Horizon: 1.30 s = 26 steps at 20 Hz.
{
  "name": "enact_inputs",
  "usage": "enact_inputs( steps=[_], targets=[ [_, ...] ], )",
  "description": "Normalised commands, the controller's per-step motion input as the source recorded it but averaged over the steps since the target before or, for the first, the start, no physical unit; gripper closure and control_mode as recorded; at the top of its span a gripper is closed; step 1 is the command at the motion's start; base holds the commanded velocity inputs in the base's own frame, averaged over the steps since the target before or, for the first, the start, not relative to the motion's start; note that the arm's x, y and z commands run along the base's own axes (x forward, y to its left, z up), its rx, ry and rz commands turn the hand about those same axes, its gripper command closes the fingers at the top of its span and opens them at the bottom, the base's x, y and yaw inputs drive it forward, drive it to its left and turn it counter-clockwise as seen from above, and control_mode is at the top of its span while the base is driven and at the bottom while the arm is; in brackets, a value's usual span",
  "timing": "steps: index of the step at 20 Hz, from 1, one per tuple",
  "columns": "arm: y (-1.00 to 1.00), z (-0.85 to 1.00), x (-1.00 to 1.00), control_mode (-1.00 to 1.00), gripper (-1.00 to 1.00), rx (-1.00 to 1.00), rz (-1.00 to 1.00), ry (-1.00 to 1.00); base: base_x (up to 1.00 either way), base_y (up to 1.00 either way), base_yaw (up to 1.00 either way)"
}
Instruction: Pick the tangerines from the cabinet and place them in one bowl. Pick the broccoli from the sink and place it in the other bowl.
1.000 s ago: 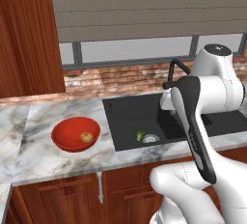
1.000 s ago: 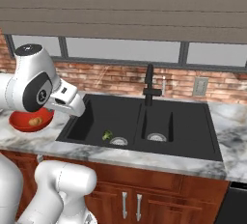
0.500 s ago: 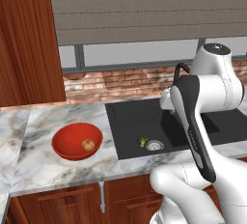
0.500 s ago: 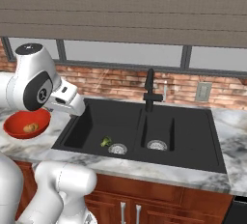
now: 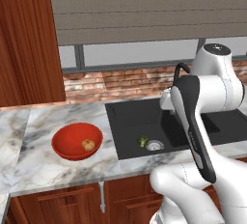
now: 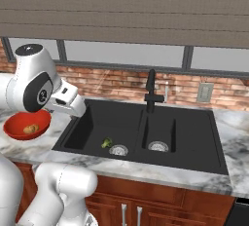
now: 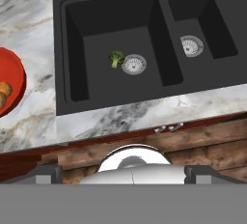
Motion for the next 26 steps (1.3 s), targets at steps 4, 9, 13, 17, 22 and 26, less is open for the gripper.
enact_inputs(
  steps=[4,9,13,17,22,26],
  targets=[
    [-0.03,0.0,0.0,-1.0,-1.0,0.0,0.0,0.02,0.0,0.0,0.0],
    [-0.09,-0.01,0.44,-1.0,-1.0,0.05,-0.01,0.14,0.0,0.0,0.0],
    [-0.05,-0.1,0.61,-1.0,-1.0,0.03,0.0,0.21,0.0,0.0,0.0],
    [-0.03,-0.36,0.49,-1.0,-1.0,-0.01,0.0,0.11,0.0,0.0,0.0],
    [0.0,-0.34,0.3,-1.0,-1.0,-0.01,-0.09,0.01,0.0,0.0,0.0],
    [0.0,-0.28,0.14,-1.0,-1.0,0.0,-0.09,-0.08,0.0,0.0,0.0]
  ],
)
